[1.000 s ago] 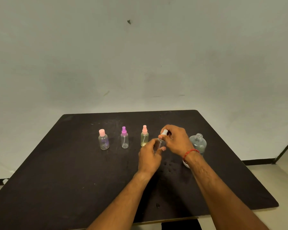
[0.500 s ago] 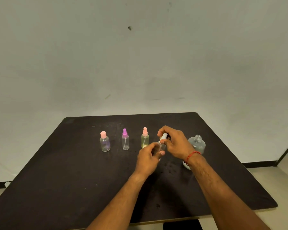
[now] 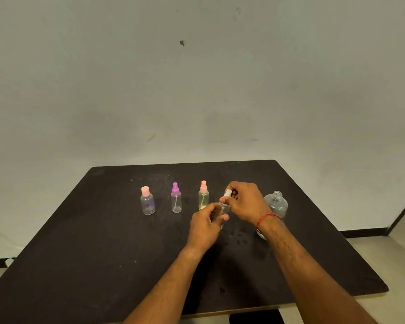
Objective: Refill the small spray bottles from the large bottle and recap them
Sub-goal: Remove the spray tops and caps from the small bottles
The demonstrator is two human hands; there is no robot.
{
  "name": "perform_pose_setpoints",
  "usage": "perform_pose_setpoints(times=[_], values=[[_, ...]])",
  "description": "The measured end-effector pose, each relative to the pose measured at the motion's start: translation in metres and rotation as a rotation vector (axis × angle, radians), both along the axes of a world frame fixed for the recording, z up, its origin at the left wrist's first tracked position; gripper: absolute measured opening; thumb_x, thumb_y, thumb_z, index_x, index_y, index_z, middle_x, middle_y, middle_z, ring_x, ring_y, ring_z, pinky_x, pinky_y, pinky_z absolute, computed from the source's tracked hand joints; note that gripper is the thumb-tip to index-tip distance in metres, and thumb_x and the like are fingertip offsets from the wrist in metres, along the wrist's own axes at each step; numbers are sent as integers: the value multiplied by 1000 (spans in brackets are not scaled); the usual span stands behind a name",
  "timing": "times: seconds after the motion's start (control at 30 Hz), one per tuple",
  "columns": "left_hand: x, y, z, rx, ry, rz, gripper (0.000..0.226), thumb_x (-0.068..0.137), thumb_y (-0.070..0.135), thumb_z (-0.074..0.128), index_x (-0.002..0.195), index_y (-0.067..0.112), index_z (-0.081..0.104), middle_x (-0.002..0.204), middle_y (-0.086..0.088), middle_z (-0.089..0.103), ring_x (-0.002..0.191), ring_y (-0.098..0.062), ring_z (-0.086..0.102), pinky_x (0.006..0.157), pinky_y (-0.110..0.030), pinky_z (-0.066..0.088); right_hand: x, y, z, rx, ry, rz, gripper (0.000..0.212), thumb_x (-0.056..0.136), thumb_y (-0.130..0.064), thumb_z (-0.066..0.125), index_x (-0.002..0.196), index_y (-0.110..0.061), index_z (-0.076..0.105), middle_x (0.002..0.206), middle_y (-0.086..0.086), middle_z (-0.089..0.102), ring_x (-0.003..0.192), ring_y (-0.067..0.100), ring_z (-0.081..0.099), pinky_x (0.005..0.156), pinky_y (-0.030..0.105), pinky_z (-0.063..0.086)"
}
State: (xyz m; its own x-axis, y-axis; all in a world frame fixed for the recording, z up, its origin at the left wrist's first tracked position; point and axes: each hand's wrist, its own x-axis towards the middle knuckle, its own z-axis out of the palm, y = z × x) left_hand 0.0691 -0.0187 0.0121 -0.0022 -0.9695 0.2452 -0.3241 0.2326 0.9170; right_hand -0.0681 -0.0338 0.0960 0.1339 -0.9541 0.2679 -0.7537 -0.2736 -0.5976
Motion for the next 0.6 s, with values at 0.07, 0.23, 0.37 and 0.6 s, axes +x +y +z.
perform_pose_setpoints(times=[0.07,0.23,0.37,0.6], values=[[2,0,0,3,2,-12,21,88,21,76,107,27,70,97,10,71,94,-5,66,84,-18,52,0,0,0,6,6,36,8,86,-22,72,89,-21,65,85,-3,66,79,12,62,73,24,51],[6,-1,1,23,7,-51,21,90,21,74,110,28,69,102,10,70,99,-5,66,85,-18,50,-2,1,2,7,-7,124,15,88,-8,67,100,-18,66,98,-1,65,89,13,61,83,26,54],[7,-1,2,32,11,-47,20,91,22,73,108,31,67,103,12,69,100,-3,64,84,-15,48,-2,2,2,13,-41,158,19,87,-7,66,101,-21,63,100,-3,63,91,13,60,83,26,53],[3,-1,-3,25,29,-13,29,89,21,75,118,25,69,106,17,68,103,4,63,88,-14,47,8,2,-1,-7,-80,-35,24,78,-35,79,84,-20,61,77,-5,63,70,10,59,63,19,47]])
